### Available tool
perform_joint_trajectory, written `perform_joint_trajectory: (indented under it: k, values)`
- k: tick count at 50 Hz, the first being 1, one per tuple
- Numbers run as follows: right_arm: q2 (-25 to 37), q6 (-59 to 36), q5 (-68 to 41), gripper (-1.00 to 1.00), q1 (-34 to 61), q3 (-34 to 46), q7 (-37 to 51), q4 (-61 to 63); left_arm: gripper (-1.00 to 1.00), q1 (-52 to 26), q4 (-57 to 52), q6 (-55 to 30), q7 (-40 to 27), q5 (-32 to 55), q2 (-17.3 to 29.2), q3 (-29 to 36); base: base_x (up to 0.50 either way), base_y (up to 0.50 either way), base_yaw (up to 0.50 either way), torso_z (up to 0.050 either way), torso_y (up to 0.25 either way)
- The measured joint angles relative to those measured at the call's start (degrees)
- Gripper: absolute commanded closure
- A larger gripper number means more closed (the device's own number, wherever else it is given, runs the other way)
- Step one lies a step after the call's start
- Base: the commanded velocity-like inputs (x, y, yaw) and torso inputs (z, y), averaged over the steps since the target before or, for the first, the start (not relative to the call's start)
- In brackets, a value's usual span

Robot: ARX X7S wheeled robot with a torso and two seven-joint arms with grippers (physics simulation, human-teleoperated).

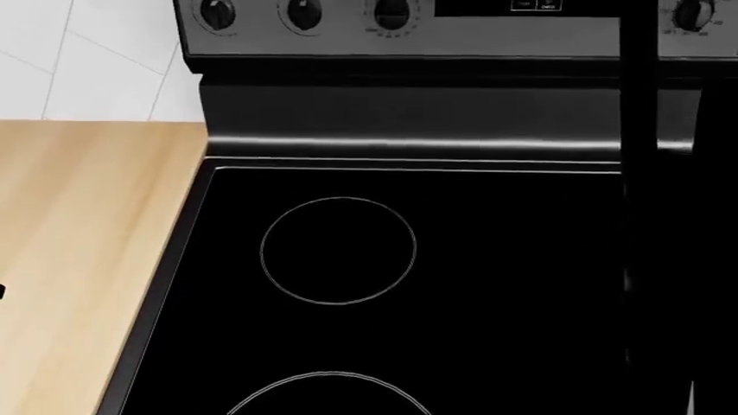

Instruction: Pick the chicken breast from the counter and place it in the microwave.

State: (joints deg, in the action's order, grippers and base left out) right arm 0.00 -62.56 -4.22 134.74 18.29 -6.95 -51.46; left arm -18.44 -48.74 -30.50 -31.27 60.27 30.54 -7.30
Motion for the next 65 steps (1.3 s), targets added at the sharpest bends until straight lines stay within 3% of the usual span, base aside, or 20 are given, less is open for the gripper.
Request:
perform_joint_trajectory:
  k: [6, 42, 43, 54, 65]
  values:
    - [0.00, 0.08, -0.45, 1.00, -0.16, 0.35, 0.05, -0.19, -1.00, 0.18, -0.15, 0.12, -0.17, 0.12, 0.11, -0.06, 0.44, 0.00, 0.00, 0.000, 0.002]
    - [0.00, 7.47, -14.24, 1.00, 0.27, 3.24, 4.39, -14.84, -1.00, 3.43, -1.71, 1.30, -0.68, -0.13, 0.67, -0.57, 0.04, 0.00, 0.00, 0.000, 0.000]
    - [0.00, 7.67, -14.32, -1.00, 0.27, 3.27, 4.38, -15.04, -1.00, 3.53, -1.71, 1.36, -0.62, -0.22, 0.66, -0.53, 0.00, 0.00, 0.00, 0.000, 0.000]
    - [0.00, 7.78, -11.92, -1.00, 0.22, 2.51, 3.78, -15.92, -1.00, 4.35, -1.42, 1.98, 0.11, -1.12, 0.48, -0.19, 0.00, 0.00, 0.00, 0.000, 0.000]
    - [0.03, 3.73, -1.72, -1.00, 0.19, -2.33, 1.69, -5.27, -1.00, 4.74, -1.26, 2.40, 0.31, -1.42, 0.50, -0.09, 0.00, 0.00, 0.00, 0.000, 0.000]
